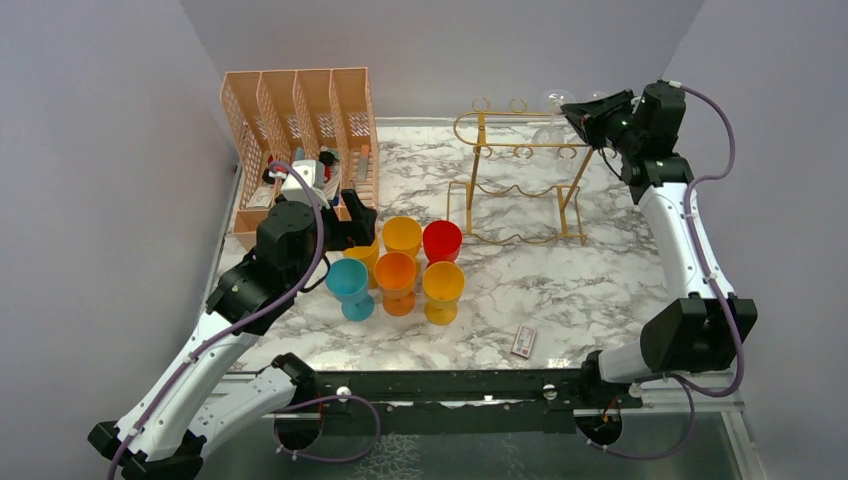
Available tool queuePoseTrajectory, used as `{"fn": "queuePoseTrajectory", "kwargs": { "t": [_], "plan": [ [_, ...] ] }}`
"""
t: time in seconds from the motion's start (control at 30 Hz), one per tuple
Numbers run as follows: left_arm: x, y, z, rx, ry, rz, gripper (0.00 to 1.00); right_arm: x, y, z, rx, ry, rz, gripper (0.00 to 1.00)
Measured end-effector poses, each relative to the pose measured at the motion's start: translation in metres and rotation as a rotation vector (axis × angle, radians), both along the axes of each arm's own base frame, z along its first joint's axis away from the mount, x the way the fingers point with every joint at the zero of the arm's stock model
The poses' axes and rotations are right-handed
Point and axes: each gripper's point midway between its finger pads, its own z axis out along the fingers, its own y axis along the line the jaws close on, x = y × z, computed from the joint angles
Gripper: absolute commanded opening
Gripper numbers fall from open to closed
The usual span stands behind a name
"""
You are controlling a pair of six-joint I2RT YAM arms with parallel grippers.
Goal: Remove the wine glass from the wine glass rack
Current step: Pick up the wine glass from the wine rack.
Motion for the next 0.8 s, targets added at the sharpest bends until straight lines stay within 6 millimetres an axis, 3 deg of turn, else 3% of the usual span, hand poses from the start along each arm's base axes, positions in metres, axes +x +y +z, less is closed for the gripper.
{"fn": "queuePoseTrajectory", "kwargs": {
  "t": [0.17, 0.8],
  "plan": [
    [0.0, -0.0002, -0.0009, -0.001, 0.002, 0.0, 0.96, -0.0017, -0.0011, 0.0021, 0.028, -0.012, -0.018, 0.01],
    [0.0001, -0.0003, -0.003, 0.0, 0.006, 0.0, 0.96, -0.003, 0.0007, 0.0063, 0.196, -0.026, -0.06, 0.01]
  ]
}}
